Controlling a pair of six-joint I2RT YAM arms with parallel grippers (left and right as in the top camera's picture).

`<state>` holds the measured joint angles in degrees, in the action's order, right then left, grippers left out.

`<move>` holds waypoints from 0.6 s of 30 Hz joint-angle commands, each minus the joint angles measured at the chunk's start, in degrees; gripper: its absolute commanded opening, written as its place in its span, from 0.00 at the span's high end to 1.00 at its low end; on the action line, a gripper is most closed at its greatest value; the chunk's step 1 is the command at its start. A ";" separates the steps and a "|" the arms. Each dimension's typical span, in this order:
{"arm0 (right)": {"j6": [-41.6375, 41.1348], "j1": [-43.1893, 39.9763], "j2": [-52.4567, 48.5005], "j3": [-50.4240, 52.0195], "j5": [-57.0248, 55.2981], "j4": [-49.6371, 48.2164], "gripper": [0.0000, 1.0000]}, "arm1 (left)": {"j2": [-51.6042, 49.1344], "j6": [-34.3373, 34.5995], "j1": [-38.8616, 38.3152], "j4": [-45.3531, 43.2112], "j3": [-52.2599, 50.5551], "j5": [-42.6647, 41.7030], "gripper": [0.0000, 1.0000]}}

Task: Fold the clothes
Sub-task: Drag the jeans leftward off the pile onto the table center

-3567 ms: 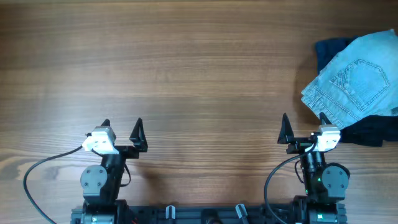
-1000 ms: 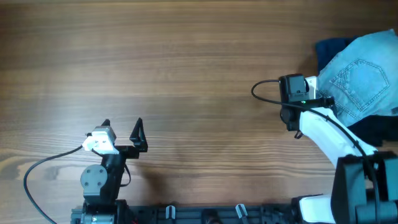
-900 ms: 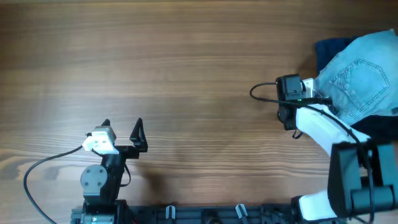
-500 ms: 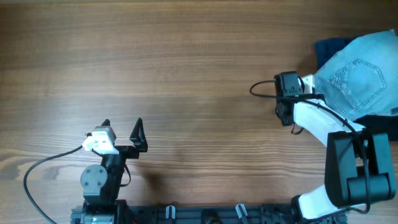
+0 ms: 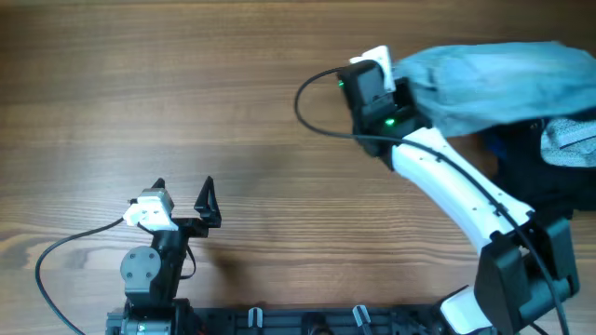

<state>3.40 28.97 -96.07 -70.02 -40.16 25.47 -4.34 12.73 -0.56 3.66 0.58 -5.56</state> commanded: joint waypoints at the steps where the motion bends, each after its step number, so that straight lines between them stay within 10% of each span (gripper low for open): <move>1: -10.40 2.80 1.36 -1.64 17.31 -3.74 0.96 | 0.20 -0.50 0.35 0.28 -0.24 0.52 0.00; 15: -27.39 19.74 -4.87 -1.62 28.02 -25.94 0.96 | 0.20 -0.52 0.35 0.28 -0.24 0.52 0.00; 18: -19.89 19.39 -4.85 -1.73 26.97 -26.82 0.43 | 0.20 -0.50 0.35 0.28 -0.24 0.52 0.00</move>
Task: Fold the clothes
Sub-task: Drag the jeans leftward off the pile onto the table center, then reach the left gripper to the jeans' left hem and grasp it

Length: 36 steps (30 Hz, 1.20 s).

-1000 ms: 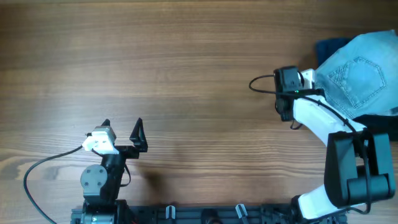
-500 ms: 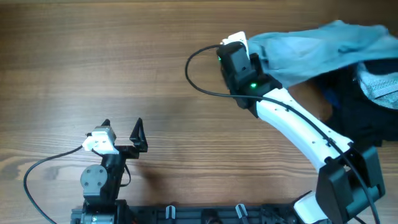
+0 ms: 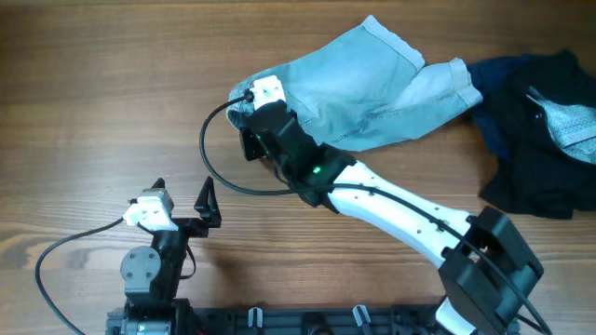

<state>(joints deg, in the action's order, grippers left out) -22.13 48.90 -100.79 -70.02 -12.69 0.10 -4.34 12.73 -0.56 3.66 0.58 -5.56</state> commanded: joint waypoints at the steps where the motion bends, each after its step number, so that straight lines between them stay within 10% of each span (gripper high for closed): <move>1: 8.09 -0.70 -0.11 -1.95 -2.23 -1.31 0.35 | 0.20 -0.52 0.35 0.28 -0.24 0.52 0.00; 12: 21.31 -21.18 8.61 -6.82 0.37 26.40 0.00 | 0.20 -0.52 0.35 0.28 -0.24 0.52 0.00; 19: 14.78 -32.89 9.18 -6.78 10.40 34.07 0.00 | 0.20 1.84 0.35 0.26 -0.24 -0.44 0.00; 24: 14.67 -41.97 9.18 -6.73 28.68 37.07 0.00 | 0.20 27.87 0.35 -1.16 -0.24 -10.23 0.00; 30: 11.98 -42.58 8.68 -6.40 22.97 36.39 0.00 | 0.02 35.23 0.35 -1.90 -0.24 -13.84 0.01; 36: 7.04 -42.62 8.24 -6.43 22.97 35.06 0.00 | -13.25 25.77 0.35 2.99 16.33 -18.58 0.00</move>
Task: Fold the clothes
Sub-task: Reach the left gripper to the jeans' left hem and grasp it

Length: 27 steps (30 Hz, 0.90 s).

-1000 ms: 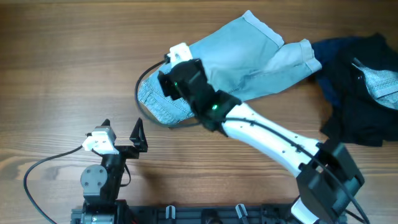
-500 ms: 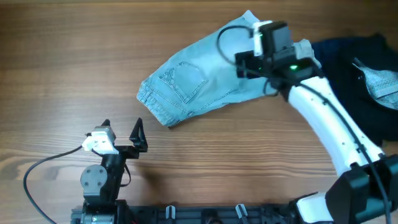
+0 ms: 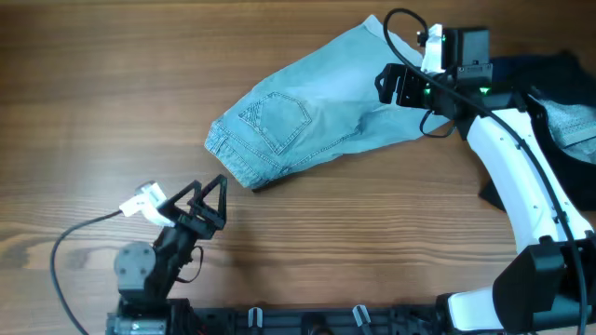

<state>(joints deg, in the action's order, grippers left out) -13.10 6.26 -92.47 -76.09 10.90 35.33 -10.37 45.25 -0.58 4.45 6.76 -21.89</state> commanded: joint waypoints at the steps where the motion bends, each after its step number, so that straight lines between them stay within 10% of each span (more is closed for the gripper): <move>1: -2.01 0.02 -0.09 -0.35 -0.61 -0.20 0.00 | -11.56 -9.18 0.37 4.57 14.29 -2.08 0.00; 8: -1.49 -3.41 -1.20 -0.35 -1.75 -1.97 0.00 | -46.16 -16.50 0.37 32.79 43.45 0.42 0.00; 13: -1.05 -9.77 -9.31 -0.35 9.81 -6.95 0.00 | -61.53 -14.12 0.33 30.71 43.60 -14.49 0.00; 27: -6.86 -10.14 -27.23 -0.37 14.99 -22.14 0.02 | -77.05 -14.16 -0.07 30.93 43.60 -9.07 0.00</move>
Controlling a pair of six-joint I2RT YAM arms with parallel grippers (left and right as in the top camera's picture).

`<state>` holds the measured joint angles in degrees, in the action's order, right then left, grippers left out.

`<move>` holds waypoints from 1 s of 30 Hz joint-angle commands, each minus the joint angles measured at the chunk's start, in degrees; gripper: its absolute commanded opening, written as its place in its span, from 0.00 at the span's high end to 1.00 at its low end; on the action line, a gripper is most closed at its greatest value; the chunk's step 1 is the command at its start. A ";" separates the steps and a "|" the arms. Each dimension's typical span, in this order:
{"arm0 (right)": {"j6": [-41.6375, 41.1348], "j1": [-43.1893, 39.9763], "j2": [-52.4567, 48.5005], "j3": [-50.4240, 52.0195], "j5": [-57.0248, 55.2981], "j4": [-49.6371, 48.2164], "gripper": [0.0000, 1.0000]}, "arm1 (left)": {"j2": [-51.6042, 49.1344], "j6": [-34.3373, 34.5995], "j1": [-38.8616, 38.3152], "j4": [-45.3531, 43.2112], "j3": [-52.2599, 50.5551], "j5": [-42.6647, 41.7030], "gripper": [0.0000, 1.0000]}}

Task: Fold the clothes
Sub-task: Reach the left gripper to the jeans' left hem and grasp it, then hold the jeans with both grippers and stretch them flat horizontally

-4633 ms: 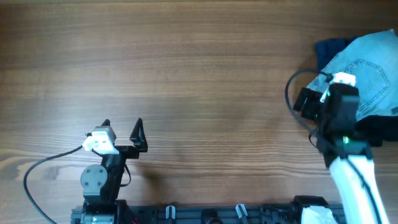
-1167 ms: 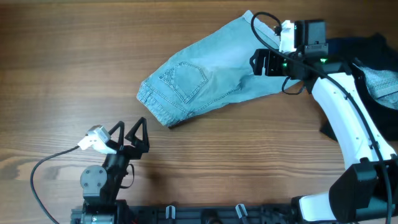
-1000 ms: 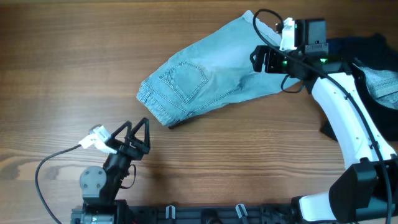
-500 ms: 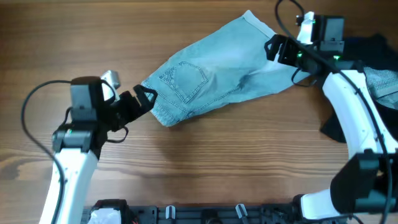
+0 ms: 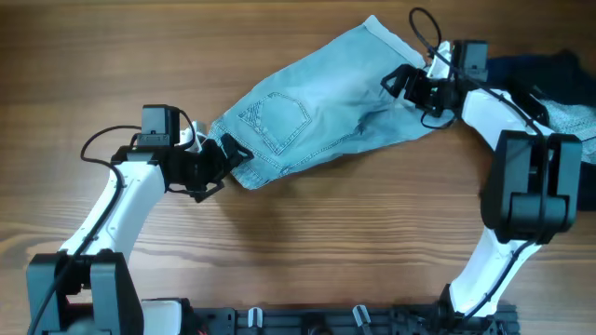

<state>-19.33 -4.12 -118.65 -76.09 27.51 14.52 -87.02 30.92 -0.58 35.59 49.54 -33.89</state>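
Note:
Light blue denim shorts (image 5: 317, 116) lie spread slantwise across the middle of the table, back pocket up. My left gripper (image 5: 223, 166) sits at their lower left end by the waistband, its fingers spread at the fabric edge. My right gripper (image 5: 410, 93) is low over the shorts' right end near a leg opening, fingers apart on the cloth. Neither gripper visibly holds the cloth.
A heap of dark navy clothing (image 5: 535, 74) with a grey patterned piece (image 5: 573, 116) lies at the far right edge, behind the right arm. Bare wooden table (image 5: 112, 56) stretches to the left and in front of the shorts.
My left arm has reached from its rest near the front edge to the shorts' lower left end. The right gripper has shifted slightly and stays at the shorts' right end. The shorts have not moved.
My right gripper first held the shorts bunched at the far right by the pile. Then it was at the table's middle with the shorts trailing behind. Later the shorts lay spread and released, the right gripper back at their right end. Now both grippers are at opposite ends.

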 commanded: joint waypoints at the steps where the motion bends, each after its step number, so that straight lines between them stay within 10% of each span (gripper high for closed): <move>1: -0.83 0.31 -1.05 -0.37 -1.62 -1.99 0.02 | -0.39 0.15 -0.04 -0.24 0.83 3.15 0.00; 13: -6.78 5.14 -5.03 -0.35 -7.02 -6.21 0.12 | -0.39 0.15 -0.07 -0.22 0.79 3.96 0.00; 22: -6.71 4.79 -4.81 -2.67 -13.81 -4.52 0.93 | -0.42 0.15 -0.04 -0.20 0.72 5.09 0.00; 30: -3.80 4.79 6.08 -4.70 -25.90 5.05 0.96 | -0.42 0.17 -0.07 -0.22 0.72 7.43 0.00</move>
<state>-24.18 0.89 -119.26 -79.29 7.99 18.00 -87.02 30.89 -0.58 35.44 49.54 -27.68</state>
